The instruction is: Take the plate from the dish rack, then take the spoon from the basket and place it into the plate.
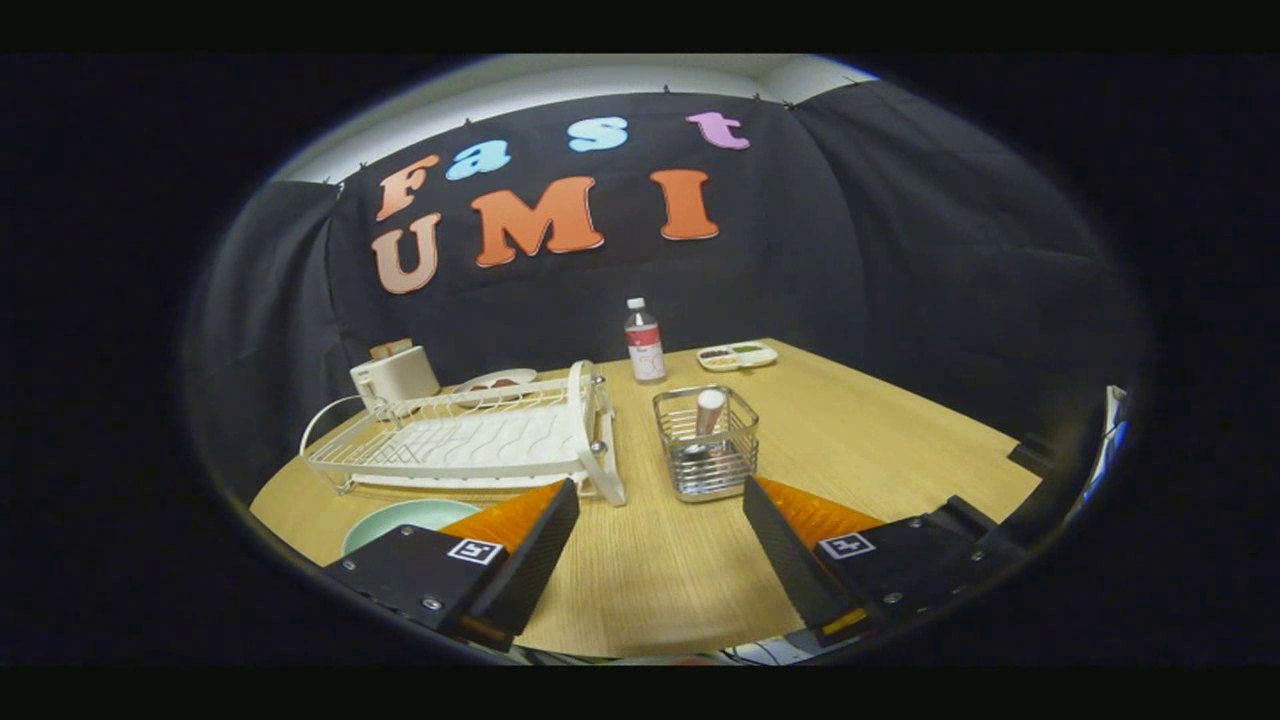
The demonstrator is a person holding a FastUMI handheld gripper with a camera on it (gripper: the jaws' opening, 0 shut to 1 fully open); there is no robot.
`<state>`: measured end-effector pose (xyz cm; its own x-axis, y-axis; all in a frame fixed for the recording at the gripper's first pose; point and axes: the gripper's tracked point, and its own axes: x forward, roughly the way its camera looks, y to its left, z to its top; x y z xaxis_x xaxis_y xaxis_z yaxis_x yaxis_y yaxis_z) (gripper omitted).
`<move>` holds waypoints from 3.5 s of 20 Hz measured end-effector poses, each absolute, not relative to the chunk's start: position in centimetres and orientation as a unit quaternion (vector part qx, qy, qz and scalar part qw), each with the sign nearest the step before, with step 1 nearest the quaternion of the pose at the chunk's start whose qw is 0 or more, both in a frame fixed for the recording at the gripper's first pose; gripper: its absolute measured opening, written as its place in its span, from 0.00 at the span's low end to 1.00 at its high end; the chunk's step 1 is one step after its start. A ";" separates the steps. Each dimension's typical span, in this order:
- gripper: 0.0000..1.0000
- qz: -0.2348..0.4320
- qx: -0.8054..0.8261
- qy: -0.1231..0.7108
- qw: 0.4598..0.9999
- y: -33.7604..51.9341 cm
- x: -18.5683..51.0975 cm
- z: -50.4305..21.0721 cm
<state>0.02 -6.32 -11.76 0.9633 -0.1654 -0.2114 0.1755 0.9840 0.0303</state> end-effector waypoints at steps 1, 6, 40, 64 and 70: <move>0.99 -0.090 0.013 0.092 0.992 -6.9 0.5 -11.3; 0.99 -0.093 -0.013 0.037 0.995 -8.6 2.6 -9.8; 0.08 -0.090 -0.014 0.026 0.996 -9.5 5.7 -8.1; 0.07 0.017 -0.028 -0.036 0.999 4.0 -5.0 -1.6; 0.07 0.072 -0.035 -0.014 0.997 9.6 -5.2 -5.0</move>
